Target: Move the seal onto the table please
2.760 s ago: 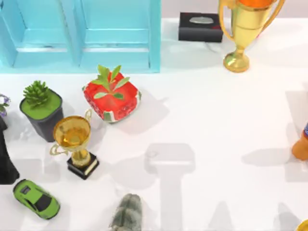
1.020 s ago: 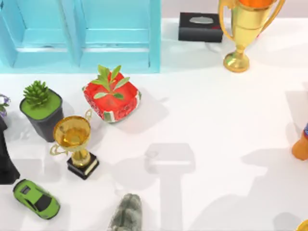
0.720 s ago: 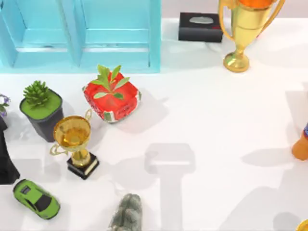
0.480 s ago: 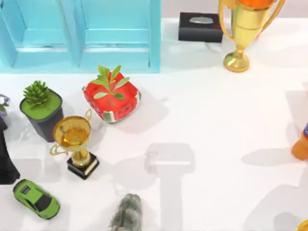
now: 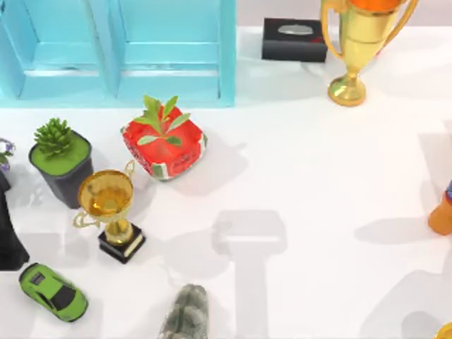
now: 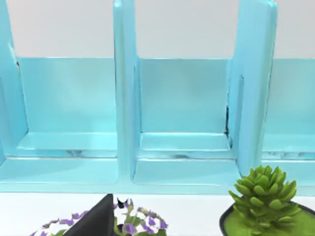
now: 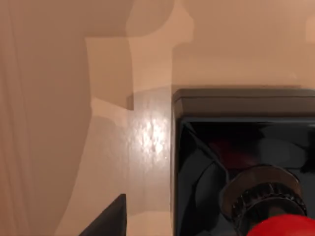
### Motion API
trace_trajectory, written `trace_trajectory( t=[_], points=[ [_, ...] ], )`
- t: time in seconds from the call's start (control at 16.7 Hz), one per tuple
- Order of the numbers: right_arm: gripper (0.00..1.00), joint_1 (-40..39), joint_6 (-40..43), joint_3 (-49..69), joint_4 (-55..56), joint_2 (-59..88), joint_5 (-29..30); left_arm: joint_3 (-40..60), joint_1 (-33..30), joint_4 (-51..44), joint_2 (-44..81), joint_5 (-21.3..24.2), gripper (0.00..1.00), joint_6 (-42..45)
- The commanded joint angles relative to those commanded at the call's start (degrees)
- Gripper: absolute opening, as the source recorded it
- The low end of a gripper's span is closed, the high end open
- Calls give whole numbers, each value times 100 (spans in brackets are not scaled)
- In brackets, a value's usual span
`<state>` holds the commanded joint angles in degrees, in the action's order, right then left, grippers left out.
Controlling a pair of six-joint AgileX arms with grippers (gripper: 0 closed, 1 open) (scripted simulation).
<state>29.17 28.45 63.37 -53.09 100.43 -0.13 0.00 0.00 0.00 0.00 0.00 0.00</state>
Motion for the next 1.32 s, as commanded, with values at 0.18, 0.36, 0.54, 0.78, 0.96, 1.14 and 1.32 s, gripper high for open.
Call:
trace_trajectory(
  t=[0.18,0.36,0.54,0.78,0.96,1.14,1.32],
  points=[
    [55,0,0,0,0,0,0,0,0,0,0,0,100,0],
    [32,0,0,0,0,0,0,0,0,0,0,0,100,0],
    [10,0,0,0,0,0,0,0,0,0,0,0,100,0],
    [0,0,0,0,0,0,0,0,0,0,0,0,100,0],
    [0,0,0,0,0,0,0,0,0,0,0,0,100,0],
    [0,1,-5,4,-2,-8,1,0,0,0,0,0,100,0],
    [0,-215,-221,226,-227,-75,1,0,0,0,0,0,100,0]
  ],
)
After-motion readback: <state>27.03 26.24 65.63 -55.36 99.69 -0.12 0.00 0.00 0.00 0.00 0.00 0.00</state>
